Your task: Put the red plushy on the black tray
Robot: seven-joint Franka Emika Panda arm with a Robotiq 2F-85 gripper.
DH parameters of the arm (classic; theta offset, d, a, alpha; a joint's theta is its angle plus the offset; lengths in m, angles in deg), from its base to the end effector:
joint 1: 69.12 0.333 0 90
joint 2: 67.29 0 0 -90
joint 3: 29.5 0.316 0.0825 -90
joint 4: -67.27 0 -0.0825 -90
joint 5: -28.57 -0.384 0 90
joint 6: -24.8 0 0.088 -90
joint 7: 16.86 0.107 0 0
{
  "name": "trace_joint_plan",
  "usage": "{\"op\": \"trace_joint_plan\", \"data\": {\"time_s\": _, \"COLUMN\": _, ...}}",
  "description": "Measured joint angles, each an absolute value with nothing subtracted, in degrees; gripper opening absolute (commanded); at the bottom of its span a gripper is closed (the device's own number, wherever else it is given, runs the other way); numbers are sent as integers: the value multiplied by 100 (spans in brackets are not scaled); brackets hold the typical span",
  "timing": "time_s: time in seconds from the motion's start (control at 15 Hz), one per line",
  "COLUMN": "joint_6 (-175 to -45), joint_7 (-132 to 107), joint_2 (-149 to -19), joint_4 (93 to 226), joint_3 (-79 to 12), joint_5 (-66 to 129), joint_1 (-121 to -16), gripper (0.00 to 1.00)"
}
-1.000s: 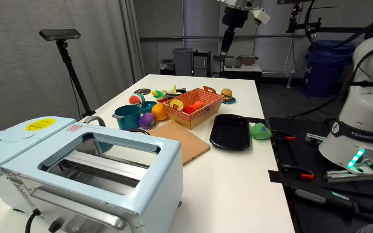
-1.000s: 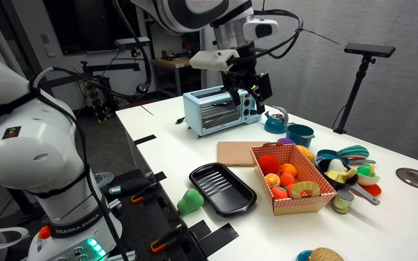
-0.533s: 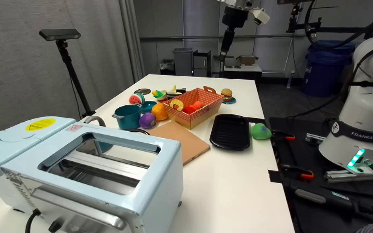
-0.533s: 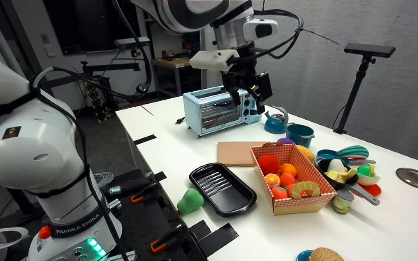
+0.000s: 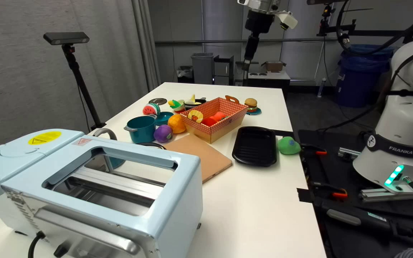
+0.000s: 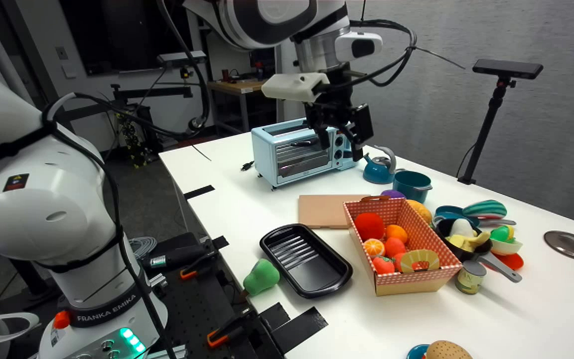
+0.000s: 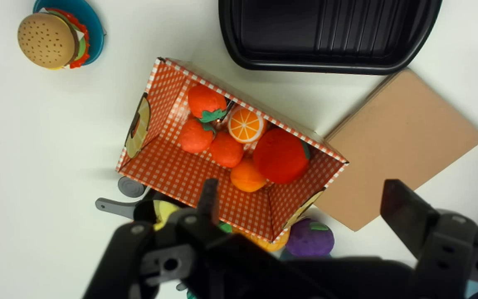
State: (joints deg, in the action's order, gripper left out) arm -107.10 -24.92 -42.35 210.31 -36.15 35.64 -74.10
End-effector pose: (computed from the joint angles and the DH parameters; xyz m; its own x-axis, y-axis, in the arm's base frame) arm 0.4209 -0.0910 0.4621 0.9742 0.0241 0.2246 0.0034 -0.9957 0.0922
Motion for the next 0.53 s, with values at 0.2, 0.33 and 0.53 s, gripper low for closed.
{"op": "trace_joint_plan", "data": {"time_s": 0.2, "joint_6": -10710, "joint_7": -2474, "joint_2": -4340, "joint_4": 21026, "joint_3": -3624, "joint_5": 3564, "joint_1": -7414, "gripper": 100}}
{"op": "trace_joint_plan", "data": {"time_s": 0.33, "joint_6": -10721, "joint_7": -2461, "joint_2": -4438, "joint_4": 21015, "joint_3": -3628, "joint_5": 3564, "joint_1": -7429, "gripper": 100}}
{"op": "trace_joint_plan", "data": {"time_s": 0.53, "joint_6": -10810, "joint_7": -2456, "joint_2": -4634, "joint_4": 20989, "joint_3": -3632, "joint_5": 3564, "joint_1": -7463, "gripper": 100}}
